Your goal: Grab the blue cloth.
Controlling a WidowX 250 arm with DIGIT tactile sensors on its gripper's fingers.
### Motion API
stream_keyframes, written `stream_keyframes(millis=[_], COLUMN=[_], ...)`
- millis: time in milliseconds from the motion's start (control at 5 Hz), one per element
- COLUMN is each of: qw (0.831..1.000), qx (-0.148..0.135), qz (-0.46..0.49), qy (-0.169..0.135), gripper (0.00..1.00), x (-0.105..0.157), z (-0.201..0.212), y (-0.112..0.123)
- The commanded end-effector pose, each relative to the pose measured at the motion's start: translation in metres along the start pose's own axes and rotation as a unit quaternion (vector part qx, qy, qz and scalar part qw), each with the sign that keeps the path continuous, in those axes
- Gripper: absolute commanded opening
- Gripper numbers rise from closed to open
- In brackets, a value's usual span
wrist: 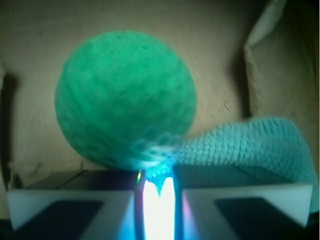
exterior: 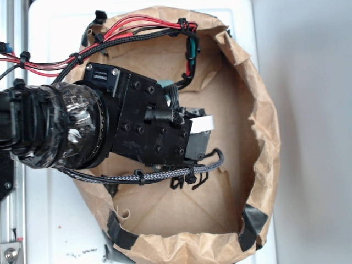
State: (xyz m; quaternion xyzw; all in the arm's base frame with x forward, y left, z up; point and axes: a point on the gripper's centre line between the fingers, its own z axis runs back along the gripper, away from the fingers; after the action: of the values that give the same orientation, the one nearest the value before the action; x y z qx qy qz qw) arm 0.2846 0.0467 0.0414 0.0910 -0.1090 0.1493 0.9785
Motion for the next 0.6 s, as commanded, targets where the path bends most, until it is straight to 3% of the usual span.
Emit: stream_keyframes(millis=[0, 400], qw=[0.998, 0.996], qx=[-0.048, -0.089], qz=[0.014, 0.024], qy=[-0.031, -0.002], gripper=[0.0, 0.0], x=[0.02, 0.03], z=[0.052, 0.091], y=[0.019, 0.027])
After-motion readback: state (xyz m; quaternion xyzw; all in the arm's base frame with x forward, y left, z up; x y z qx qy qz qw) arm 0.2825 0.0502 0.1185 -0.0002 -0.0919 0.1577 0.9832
